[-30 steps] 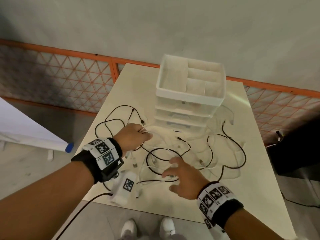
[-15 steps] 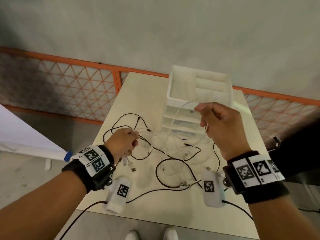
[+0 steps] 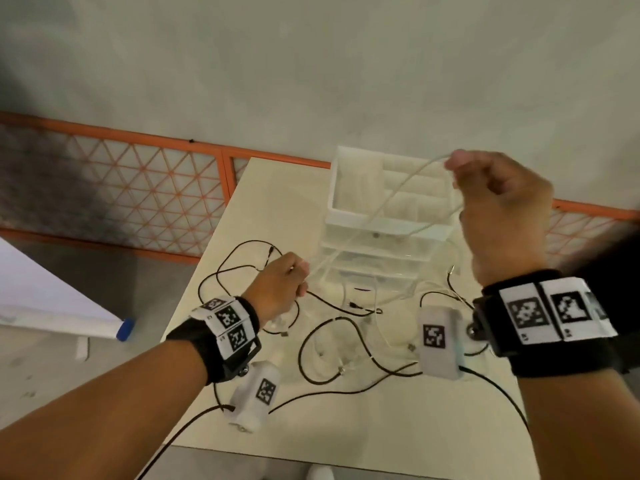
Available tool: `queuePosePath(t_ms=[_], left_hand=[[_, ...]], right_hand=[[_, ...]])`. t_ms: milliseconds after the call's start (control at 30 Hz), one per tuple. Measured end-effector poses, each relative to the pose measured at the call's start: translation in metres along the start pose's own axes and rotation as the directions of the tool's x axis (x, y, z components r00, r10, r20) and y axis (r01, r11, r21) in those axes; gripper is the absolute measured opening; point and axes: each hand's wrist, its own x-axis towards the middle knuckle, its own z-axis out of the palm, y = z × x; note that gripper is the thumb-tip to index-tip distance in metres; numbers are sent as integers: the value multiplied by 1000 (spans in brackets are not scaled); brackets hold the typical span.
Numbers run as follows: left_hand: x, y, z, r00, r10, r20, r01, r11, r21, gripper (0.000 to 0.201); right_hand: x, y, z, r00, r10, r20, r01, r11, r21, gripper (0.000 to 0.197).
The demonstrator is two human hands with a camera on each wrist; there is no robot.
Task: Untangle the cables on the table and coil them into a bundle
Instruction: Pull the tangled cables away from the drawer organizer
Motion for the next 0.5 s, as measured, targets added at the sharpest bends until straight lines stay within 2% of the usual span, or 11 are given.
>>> queuePosePath(t_ms=[67, 100, 200, 300, 333, 400, 467, 500], left_hand=[[3, -13, -4, 996, -91, -19, 91, 996, 19, 23], [5, -13, -6, 993, -115, -27, 115, 993, 9, 22], [7, 9, -13, 992, -100, -76, 92, 991, -101, 20], [8, 52, -19, 995, -3, -97, -21, 971, -239, 18], [8, 64, -20, 996, 28, -88, -50, 964, -262, 19], [10, 79, -18, 996, 53, -65, -68, 965, -252, 19], [11, 83, -10, 998, 29, -49, -38, 977, -210, 18], [11, 82, -6, 999, 11, -42, -19, 981, -192, 18]], right_hand=[[22, 8, -22, 987, -9, -158, 8, 1000, -5, 13], [29, 14, -31, 981, -17, -192, 11, 999, -36, 16], [34, 48, -48, 990, 47, -130, -78, 968, -238, 25], [24, 88, -57, 973, 231, -18, -212, 855, -473, 26], [22, 100, -60, 963, 270, -14, -241, 833, -498, 27], [23, 115, -66, 967, 249, -50, -242, 840, -486, 30], [29, 126, -72, 973, 225, -55, -225, 864, -450, 30], [30, 132, -76, 967, 254, -18, -235, 865, -444, 30]])
